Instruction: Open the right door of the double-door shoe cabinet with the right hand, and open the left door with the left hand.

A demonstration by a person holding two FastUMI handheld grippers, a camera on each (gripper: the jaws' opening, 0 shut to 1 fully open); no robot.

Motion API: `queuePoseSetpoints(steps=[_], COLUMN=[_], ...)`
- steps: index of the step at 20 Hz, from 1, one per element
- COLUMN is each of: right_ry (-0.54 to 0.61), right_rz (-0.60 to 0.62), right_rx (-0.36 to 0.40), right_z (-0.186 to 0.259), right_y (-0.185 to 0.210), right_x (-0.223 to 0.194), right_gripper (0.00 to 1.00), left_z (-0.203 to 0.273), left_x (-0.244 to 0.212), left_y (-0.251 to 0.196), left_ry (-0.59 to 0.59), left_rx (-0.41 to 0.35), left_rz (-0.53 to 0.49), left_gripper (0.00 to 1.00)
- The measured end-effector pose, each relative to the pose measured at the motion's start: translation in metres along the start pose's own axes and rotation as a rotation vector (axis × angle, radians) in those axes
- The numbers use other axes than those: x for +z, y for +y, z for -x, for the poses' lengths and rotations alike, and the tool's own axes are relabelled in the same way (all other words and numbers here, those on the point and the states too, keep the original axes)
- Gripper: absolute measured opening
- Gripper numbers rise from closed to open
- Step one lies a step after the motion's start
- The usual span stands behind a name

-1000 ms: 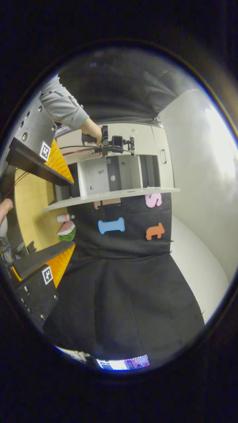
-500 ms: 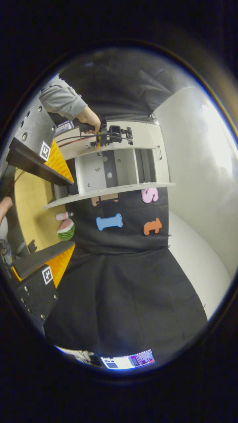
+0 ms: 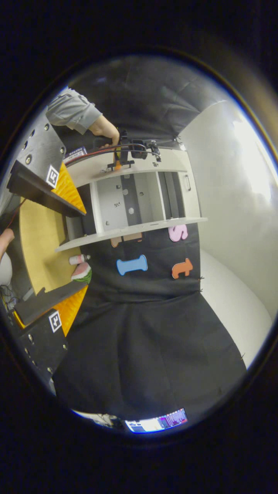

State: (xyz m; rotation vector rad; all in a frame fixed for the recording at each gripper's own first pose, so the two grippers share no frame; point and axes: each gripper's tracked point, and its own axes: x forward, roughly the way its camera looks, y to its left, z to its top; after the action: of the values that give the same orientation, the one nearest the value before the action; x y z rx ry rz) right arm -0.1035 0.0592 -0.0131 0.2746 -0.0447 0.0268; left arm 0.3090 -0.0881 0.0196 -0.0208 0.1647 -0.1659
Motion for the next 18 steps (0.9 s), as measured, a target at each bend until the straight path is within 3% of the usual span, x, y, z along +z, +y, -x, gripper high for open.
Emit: queuePoseSetpoints(steps=[2,3,18], right_ry=[0.003,0.007,0.022], right_rz=[0.001,0.003,0.042], right_rx=[0.005,0.006,0.049], right_z=[0.000,0.000,0.001], right_y=[0.001,0.002,0.027], right_x=[-0.004,-0.006,-0.018], right_gripper=[0.95,0.99,0.99], left_z=[0.001,0.003,0.011], left_x=[0.000,0.000,-0.003], left_y=[0.002,0.003,0.013], left_ry=[-0.006,-0.013,-0.031], left_rx=[-0.003,-0.004,-0.031], left_rz=[0.003,0.007,-0.011], left_gripper=[0.23,0.22,0.18])
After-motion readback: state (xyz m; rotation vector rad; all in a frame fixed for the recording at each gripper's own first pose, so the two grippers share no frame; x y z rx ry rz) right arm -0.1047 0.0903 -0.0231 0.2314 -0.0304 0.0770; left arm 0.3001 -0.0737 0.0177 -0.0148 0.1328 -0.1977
